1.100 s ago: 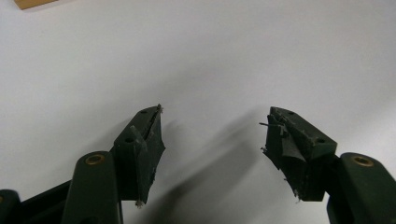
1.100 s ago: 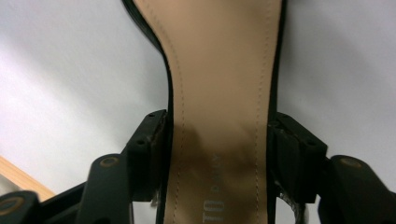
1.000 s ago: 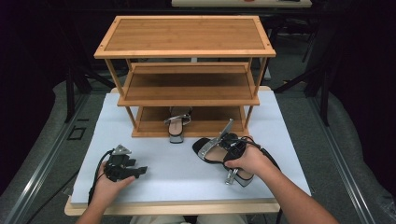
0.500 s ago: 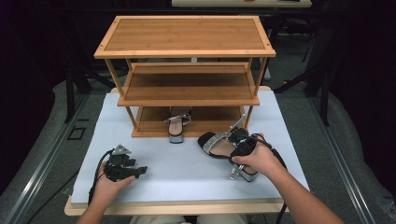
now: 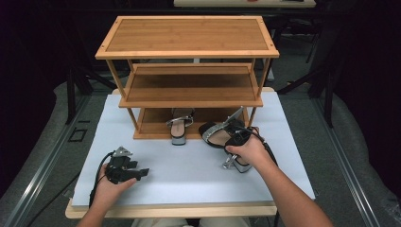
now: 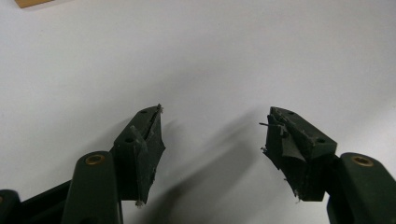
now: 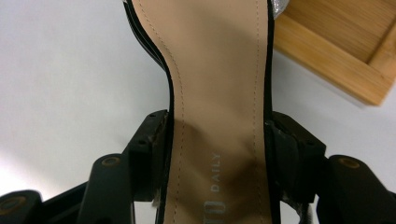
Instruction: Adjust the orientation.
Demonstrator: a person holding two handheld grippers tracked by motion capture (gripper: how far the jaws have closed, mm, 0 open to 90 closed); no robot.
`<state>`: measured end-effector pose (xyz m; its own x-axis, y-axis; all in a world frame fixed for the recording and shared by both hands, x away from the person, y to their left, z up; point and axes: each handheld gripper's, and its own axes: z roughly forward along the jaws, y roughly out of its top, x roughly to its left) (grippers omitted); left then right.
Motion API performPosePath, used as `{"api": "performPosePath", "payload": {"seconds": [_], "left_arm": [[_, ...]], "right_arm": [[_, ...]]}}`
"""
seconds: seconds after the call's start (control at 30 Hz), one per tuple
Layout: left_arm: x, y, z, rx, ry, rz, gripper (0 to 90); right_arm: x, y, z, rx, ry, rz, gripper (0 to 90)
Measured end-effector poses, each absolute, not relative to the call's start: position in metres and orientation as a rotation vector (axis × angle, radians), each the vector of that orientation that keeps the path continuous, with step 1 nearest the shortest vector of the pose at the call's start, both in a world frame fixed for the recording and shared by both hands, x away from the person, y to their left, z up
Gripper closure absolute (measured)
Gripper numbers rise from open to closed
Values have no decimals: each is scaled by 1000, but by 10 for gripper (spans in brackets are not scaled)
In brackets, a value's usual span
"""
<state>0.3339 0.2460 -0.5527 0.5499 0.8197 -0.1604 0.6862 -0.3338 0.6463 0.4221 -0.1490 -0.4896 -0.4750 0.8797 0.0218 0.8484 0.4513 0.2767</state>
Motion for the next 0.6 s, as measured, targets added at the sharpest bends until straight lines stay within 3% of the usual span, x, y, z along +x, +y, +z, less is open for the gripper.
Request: {"api": "performPosePath", "payload": {"seconds": [0.4,0.6], "left_arm": [[334,248,-553,2109,1206,249,361],[334,248,-553,2107,1208,254,361]], "right_arm": [[430,-134,-501,1575,2585,372,406],[421,-137,-481,1546,2544,519,374]]}}
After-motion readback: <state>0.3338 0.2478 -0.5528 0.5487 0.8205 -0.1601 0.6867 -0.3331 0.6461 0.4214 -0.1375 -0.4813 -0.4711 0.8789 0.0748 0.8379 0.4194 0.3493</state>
